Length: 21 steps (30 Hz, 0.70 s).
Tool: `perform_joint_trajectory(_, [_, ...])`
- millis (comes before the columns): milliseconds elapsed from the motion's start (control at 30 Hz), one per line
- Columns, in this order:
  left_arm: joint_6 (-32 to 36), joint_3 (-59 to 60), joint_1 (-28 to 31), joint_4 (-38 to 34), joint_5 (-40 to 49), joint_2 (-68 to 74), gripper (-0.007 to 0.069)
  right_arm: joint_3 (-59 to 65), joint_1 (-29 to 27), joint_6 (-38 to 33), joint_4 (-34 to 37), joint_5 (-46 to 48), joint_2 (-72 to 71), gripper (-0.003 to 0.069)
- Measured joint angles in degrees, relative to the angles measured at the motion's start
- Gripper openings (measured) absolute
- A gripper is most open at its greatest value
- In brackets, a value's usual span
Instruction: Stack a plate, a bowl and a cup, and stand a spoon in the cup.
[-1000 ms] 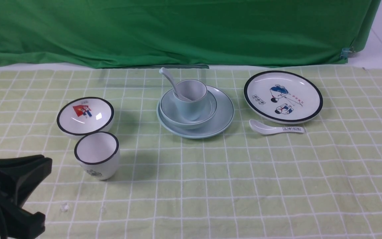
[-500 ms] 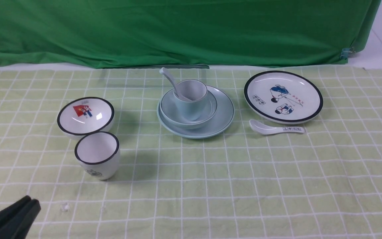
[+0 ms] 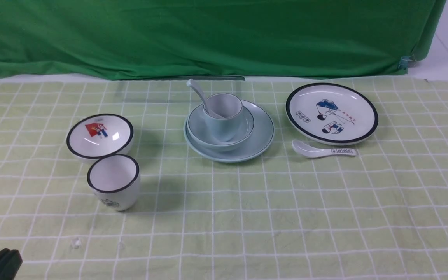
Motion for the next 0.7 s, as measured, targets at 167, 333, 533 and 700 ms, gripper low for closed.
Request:
perform_joint_trajectory(167, [2.2, 0.0, 0.8, 0.0, 0.0, 0.0, -0.0007, 0.0, 0.0, 0.0, 0.0, 0.0, 0.0, 0.0139])
perform_joint_trajectory(333, [3.6, 0.0, 0.8, 0.0, 0.0, 0.0, -0.0007, 0.0, 0.0, 0.0, 0.0, 0.0, 0.0, 0.0151])
perform_joint_trajectory(533, [3.8, 0.0, 0.8, 0.0, 0.0, 0.0, -0.0007, 0.0, 0.0, 0.0, 0.0, 0.0, 0.0, 0.0165])
perform_joint_trajectory(700, [3.9, 0.0, 0.8, 0.0, 0.0, 0.0, -0.0007, 0.0, 0.0, 0.0, 0.0, 0.0, 0.0, 0.0176])
